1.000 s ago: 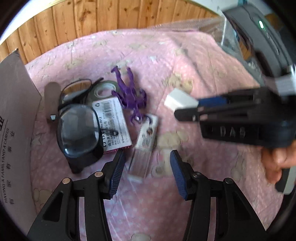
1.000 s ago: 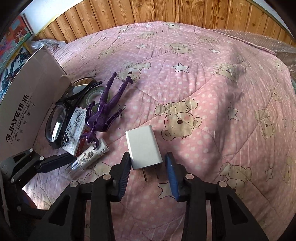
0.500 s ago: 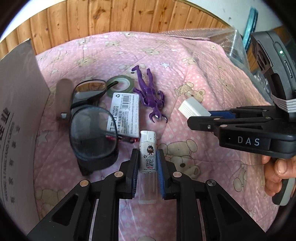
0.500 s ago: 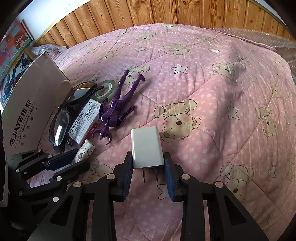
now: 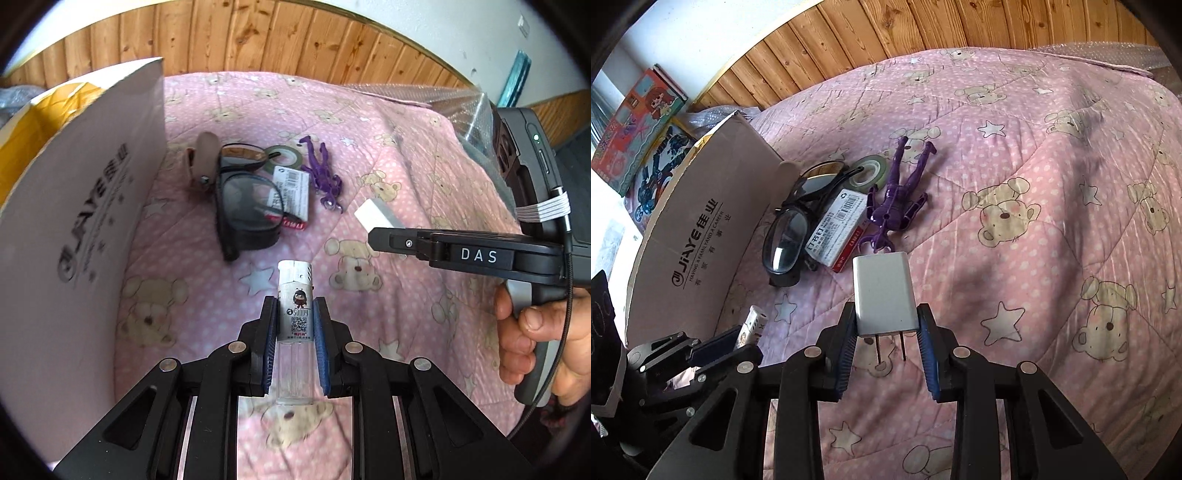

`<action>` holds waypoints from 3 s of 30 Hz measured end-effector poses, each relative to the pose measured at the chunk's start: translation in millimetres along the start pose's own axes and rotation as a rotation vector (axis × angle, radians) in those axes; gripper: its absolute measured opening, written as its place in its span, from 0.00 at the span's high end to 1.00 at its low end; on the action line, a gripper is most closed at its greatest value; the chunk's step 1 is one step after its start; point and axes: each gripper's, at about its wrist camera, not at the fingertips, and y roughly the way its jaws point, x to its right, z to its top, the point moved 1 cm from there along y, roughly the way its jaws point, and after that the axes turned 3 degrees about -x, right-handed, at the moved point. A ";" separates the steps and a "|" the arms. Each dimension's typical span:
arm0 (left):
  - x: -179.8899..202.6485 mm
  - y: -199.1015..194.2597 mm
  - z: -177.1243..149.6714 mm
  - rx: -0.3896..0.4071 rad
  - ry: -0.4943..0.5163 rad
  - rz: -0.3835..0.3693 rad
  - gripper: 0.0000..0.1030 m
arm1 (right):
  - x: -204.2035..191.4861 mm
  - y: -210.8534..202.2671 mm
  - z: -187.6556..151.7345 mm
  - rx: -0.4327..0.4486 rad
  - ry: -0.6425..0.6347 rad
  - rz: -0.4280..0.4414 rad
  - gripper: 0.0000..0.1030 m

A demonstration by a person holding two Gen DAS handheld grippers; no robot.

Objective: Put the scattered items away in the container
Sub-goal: 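Grasp the small white tube with the left tool while the right tool grasps the white charger, then lift the tube and charger and carry both over the white box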

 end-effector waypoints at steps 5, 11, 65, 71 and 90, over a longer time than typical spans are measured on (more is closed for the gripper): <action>-9.6 -22.6 -12.5 0.023 -0.031 0.005 0.81 | -15.6 -3.5 -14.7 -0.005 -0.029 0.009 0.68; -19.1 -50.0 -22.3 0.058 -0.056 0.004 0.81 | -38.7 -3.4 -30.6 -0.010 -0.085 0.009 0.68; -120.8 -178.0 -56.6 0.320 -0.273 -0.109 0.81 | -205.7 -84.5 -79.7 0.132 -0.297 -0.021 0.68; -133.8 -183.5 -44.7 0.316 -0.279 -0.066 0.81 | -222.1 -85.4 -68.5 0.146 -0.324 -0.014 0.68; -191.1 -182.4 14.9 0.240 -0.328 0.062 0.81 | -280.5 -66.0 1.2 0.178 -0.456 -0.040 0.68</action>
